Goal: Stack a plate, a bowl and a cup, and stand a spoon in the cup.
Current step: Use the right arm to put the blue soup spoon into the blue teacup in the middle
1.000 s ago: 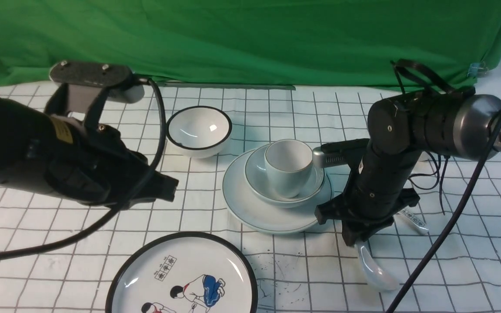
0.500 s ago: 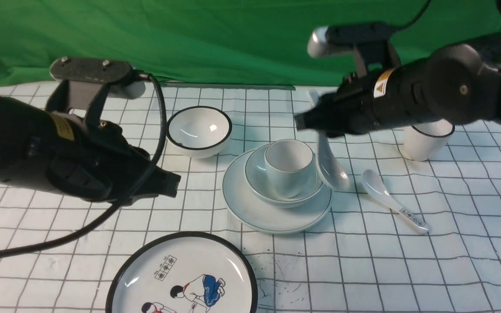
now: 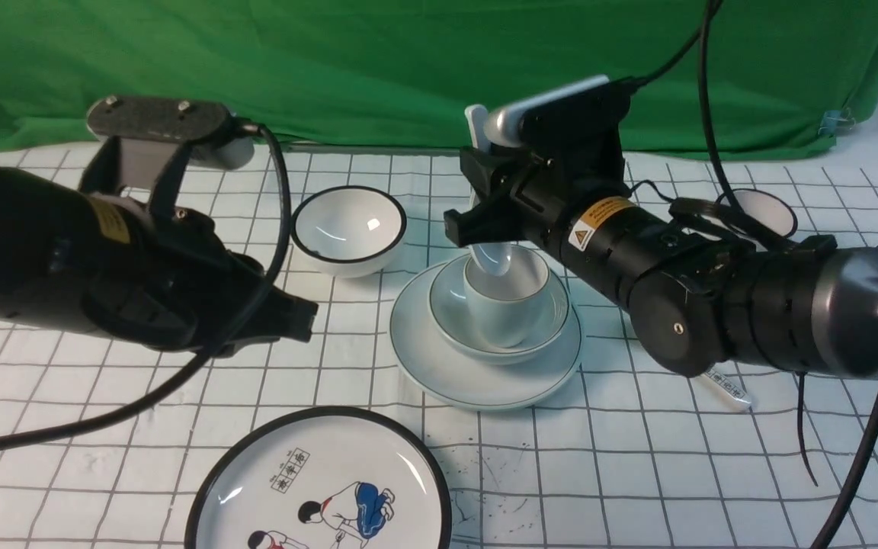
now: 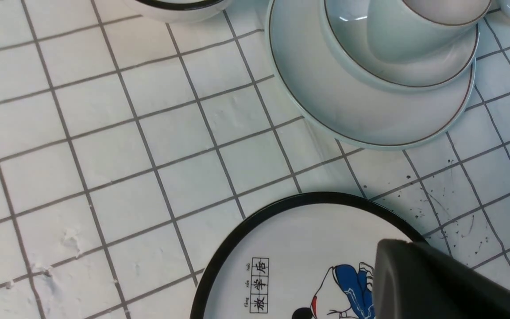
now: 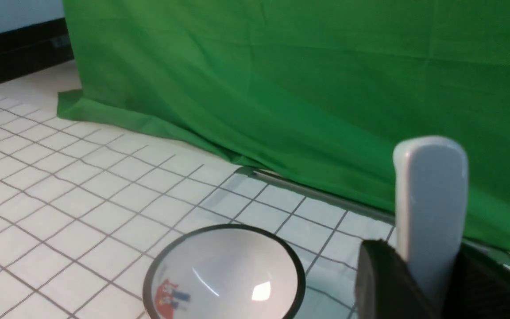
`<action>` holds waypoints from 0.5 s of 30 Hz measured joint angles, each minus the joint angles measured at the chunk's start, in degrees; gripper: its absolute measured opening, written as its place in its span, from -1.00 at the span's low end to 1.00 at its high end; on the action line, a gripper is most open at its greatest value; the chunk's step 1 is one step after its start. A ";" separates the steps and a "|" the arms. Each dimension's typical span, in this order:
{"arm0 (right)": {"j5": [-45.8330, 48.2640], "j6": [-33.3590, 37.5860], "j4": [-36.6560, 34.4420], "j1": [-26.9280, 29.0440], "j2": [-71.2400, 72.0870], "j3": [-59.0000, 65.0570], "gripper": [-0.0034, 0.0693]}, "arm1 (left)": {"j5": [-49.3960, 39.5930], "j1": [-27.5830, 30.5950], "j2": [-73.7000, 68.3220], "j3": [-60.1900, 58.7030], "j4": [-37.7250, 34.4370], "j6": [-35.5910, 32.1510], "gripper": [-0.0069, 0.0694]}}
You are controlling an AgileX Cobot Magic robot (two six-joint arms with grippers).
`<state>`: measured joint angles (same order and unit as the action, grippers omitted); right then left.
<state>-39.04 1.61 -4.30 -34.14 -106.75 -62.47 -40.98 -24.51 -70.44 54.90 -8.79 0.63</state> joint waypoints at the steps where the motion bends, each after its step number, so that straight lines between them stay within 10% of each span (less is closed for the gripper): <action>1: 0.00 -0.01 0.00 0.00 0.00 0.00 -0.45 | 0.00 0.00 0.00 0.00 0.00 0.00 -0.82; 15: 5.63 4.80 -0.11 0.11 -0.81 0.00 -0.44 | 1.68 0.00 0.00 0.00 -0.04 0.00 -0.82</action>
<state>-33.41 6.41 -4.41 -34.03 -107.57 -62.47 -39.29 -24.51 -70.44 54.90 -8.84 0.63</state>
